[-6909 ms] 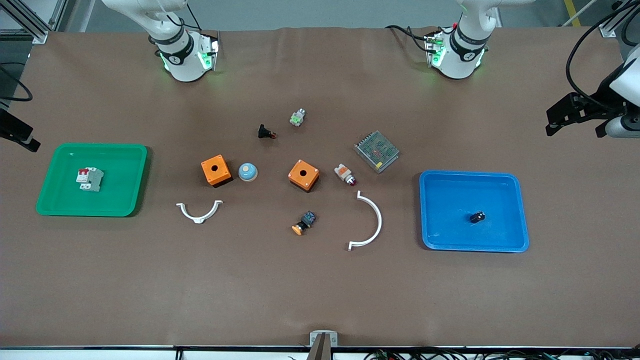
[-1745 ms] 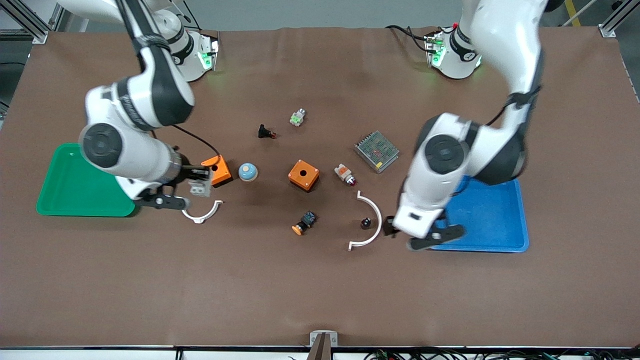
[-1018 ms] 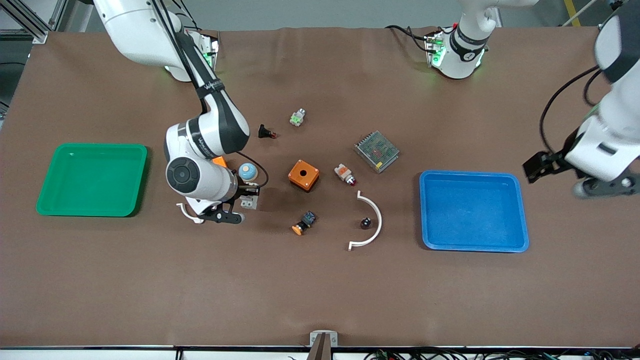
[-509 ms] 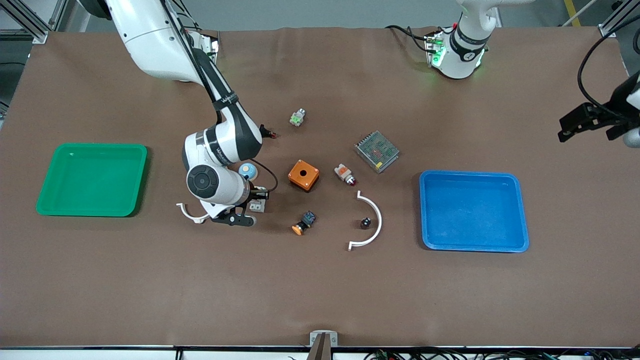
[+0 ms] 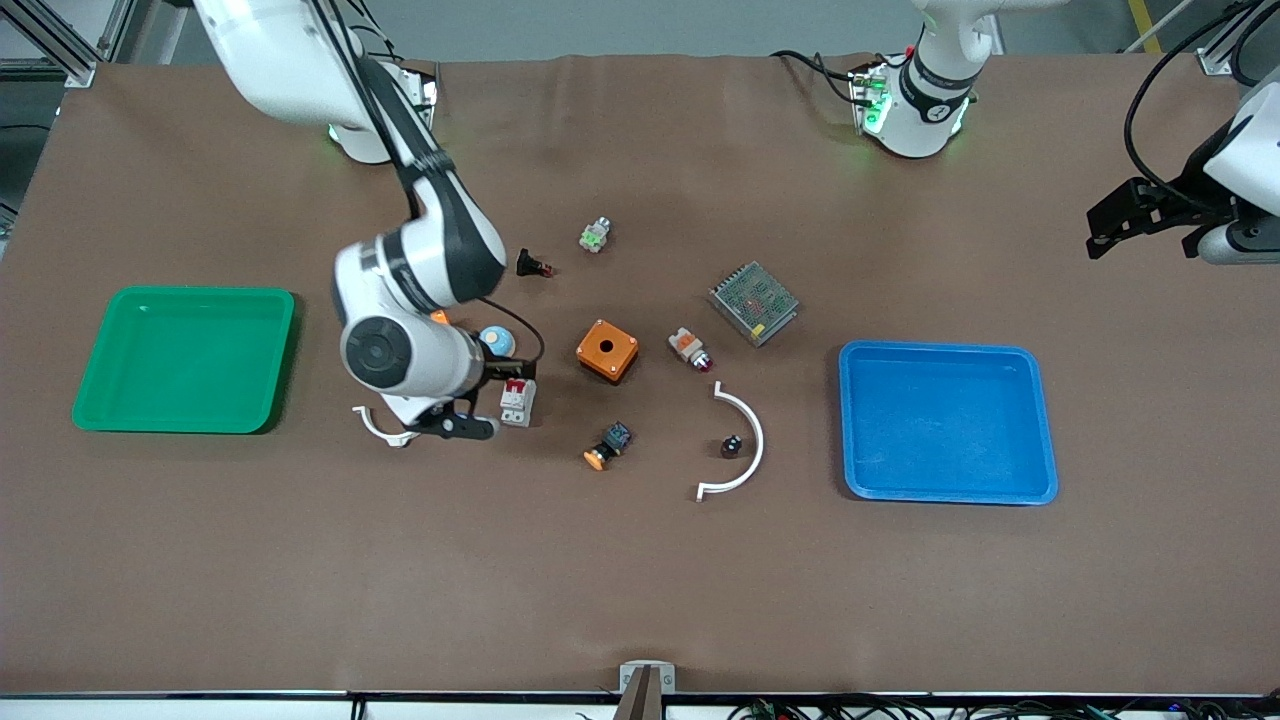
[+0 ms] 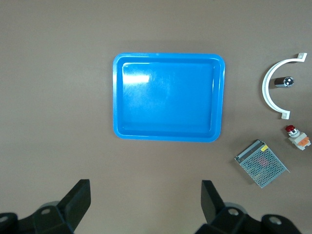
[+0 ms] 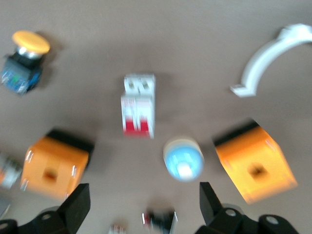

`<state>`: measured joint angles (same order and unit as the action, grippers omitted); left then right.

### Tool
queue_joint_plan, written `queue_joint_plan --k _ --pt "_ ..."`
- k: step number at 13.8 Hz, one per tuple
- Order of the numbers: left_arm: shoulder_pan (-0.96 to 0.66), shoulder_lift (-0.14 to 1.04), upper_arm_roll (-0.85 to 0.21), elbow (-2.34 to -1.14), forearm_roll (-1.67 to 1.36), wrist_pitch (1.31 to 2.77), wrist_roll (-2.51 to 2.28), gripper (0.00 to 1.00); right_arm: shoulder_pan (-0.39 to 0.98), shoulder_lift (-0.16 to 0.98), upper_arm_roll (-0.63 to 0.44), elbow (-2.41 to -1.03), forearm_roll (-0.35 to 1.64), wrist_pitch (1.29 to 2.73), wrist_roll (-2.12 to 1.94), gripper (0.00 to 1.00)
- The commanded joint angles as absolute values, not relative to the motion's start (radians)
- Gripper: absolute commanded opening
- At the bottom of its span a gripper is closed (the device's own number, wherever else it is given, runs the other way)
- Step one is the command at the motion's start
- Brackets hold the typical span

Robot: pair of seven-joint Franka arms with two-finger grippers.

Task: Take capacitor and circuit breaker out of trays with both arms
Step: 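Open the right gripper and lift it off the breaker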

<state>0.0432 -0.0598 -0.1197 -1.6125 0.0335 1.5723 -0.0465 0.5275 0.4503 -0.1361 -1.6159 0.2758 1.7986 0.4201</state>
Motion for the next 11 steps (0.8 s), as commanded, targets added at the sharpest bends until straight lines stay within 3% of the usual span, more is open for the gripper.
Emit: queue_joint_plan --k 1,5,11 --pt "0.063 -0.094 -0.149 -1.641 0.020 1.582 -0.049 1.00 0.515 0.191 -0.185 -1.718 0.252 1.640 0.425 1.00" --pt "0.061 -0.094 -0.173 -1.638 0.018 1.569 -0.066 1.00 0.453 -0.017 -0.201 -1.770 0.105 1.553 0.408 1.00" --pt "0.066 -0.087 -0.169 -1.629 -0.035 1.566 -0.072 1.00 0.221 -0.061 -0.202 -1.755 0.081 1.551 0.207 1.00"
